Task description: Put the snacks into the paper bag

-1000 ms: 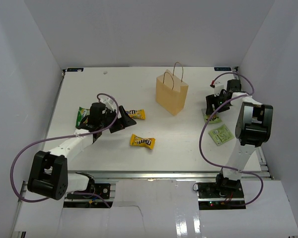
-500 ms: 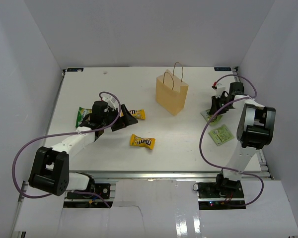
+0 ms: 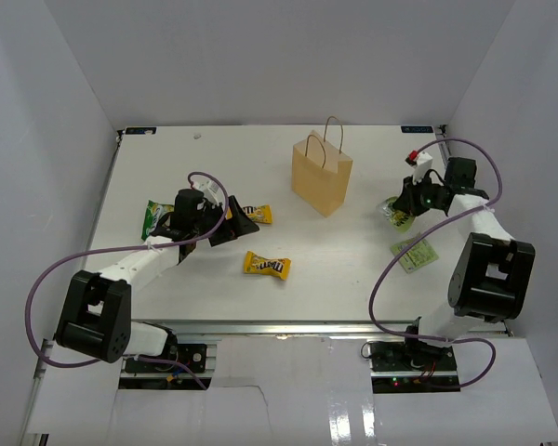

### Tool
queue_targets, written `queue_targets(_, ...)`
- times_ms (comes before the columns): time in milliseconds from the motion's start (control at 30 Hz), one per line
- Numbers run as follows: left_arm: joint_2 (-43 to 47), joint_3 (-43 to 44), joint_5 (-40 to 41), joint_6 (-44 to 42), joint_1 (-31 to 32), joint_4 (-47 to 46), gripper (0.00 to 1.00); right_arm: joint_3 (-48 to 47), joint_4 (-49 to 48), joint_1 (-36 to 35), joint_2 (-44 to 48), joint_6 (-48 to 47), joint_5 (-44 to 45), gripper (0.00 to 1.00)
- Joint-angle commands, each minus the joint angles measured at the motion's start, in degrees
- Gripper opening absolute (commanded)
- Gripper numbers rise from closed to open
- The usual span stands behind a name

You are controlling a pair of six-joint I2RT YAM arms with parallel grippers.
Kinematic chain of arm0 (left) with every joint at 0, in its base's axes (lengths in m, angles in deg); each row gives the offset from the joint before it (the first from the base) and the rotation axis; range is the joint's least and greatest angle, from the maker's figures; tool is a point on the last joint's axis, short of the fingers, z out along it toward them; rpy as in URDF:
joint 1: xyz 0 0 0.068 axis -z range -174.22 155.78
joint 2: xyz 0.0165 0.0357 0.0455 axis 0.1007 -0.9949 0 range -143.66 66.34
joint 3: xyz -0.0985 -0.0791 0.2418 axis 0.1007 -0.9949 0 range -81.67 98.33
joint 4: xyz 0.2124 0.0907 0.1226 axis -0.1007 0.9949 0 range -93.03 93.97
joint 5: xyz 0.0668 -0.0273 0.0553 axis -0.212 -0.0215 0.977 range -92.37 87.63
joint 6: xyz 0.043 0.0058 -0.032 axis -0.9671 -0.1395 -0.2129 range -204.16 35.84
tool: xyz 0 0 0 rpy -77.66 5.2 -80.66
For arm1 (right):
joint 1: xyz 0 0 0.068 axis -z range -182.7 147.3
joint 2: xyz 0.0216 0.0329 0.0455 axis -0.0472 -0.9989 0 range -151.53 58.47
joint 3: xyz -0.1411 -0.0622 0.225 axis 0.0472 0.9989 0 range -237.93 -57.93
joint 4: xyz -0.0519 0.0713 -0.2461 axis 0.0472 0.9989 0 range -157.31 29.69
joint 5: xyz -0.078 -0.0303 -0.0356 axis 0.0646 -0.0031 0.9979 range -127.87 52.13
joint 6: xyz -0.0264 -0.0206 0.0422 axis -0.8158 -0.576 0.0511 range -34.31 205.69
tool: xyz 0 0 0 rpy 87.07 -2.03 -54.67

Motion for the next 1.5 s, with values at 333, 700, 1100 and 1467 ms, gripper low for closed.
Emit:
queue_targets(333,1.01,4.05,2.45,0.71,0.26,0.15,0.98,-8.72,-2.15,-0.87,13.51,7.57,-13.16,0.08)
queue_targets(700,1.54,3.87,2.98,1.06,0.26,0.33,0.98,-16.81,-7.94,-15.88,17.04,12.07,0.86,0.08)
queue_targets(1100,4.08,2.91,4.38,1.32,0.26,1.38,0.98,-22.52,-22.62,-35.94,6.23,8.65,41.22,0.08)
queue_targets(1467,3.65,2.82,4.3,1.68,0.26,1.3,0.98,-25.16,-26.58,-38.23,6.84,11.36,42.74,0.08)
